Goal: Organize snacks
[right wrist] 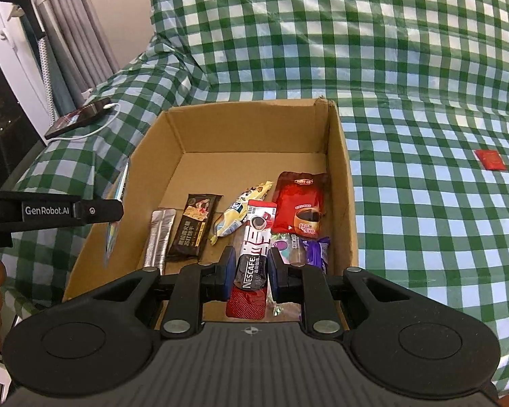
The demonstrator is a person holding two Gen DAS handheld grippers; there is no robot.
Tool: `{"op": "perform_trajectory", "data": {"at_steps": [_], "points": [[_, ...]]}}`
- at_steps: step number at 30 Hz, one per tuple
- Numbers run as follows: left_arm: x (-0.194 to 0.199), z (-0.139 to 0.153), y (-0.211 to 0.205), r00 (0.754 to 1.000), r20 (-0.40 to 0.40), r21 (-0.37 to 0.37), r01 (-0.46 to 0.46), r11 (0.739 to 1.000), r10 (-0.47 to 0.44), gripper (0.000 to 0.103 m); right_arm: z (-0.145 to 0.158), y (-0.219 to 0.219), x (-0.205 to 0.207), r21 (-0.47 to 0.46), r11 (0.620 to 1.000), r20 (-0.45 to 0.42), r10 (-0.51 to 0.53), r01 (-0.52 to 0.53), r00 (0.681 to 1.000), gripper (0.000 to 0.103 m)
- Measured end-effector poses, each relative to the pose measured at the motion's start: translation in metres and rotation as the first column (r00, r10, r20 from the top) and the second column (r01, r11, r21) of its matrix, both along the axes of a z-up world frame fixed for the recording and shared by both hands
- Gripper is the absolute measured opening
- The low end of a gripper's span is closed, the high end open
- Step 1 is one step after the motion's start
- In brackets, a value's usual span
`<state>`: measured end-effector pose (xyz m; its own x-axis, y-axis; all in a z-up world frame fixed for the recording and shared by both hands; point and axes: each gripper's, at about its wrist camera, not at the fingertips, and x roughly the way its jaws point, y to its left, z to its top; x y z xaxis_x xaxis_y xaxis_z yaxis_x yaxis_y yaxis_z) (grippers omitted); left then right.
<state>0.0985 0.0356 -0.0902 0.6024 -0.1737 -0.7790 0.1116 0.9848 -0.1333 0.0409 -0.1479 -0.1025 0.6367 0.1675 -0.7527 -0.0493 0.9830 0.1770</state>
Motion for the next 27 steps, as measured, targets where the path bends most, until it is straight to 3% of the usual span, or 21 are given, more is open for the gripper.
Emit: {"op": "perform_trajectory", "data": {"at_steps": [12, 13, 14, 15, 16, 18, 20, 27], "points": [[0.031, -0.030, -0.002, 1.000, -0.021, 0.066, -0.015, 0.998, 0.016, 0.007, -0.022, 0.001, 0.033, 0.016, 1.000, -0.038, -0.019, 0.020, 0.999, 0.024], [0.033, -0.031, -0.001, 0.999, -0.028, 0.059, -0.017, 0.998, 0.019, 0.022, -0.022, 0.000, 0.035, 0.024, 0.999, -0.033, -0.024, 0.025, 0.999, 0.025], [0.034, -0.031, 0.001, 0.999, -0.036, 0.050, -0.017, 0.999, 0.019, 0.059, -0.022, 0.000, 0.037, 0.033, 0.999, -0.031, -0.024, 0.025, 0.999, 0.035], [0.034, -0.029, 0.002, 0.999, -0.040, 0.046, -0.023, 0.999, 0.025, 0.081, -0.021, -0.001, 0.038, 0.041, 0.999, -0.032, -0.026, 0.027, 0.999, 0.050], [0.031, -0.026, 0.004, 0.999, -0.028, 0.053, -0.043, 0.998, 0.044, 0.103, -0.021, -0.001, 0.039, 0.049, 0.998, -0.033, -0.034, 0.036, 0.999, 0.057], [0.019, -0.017, 0.004, 0.998, 0.041, 0.081, -0.057, 0.995, 0.054, 0.103, -0.018, -0.002, 0.037, 0.057, 0.997, -0.029, -0.045, 0.047, 0.999, 0.065], [0.009, -0.012, 0.002, 0.999, 0.042, 0.121, -0.022, 0.992, 0.017, 0.103, -0.014, -0.001, 0.031, 0.054, 0.997, -0.029, -0.046, 0.047, 0.999, 0.072], [-0.045, -0.007, 0.007, 0.993, -0.105, 0.113, -0.037, 0.993, 0.049, 0.103, 0.003, 0.002, -0.016, 0.028, 0.996, -0.045, -0.086, 0.087, 0.995, 0.094]]}}
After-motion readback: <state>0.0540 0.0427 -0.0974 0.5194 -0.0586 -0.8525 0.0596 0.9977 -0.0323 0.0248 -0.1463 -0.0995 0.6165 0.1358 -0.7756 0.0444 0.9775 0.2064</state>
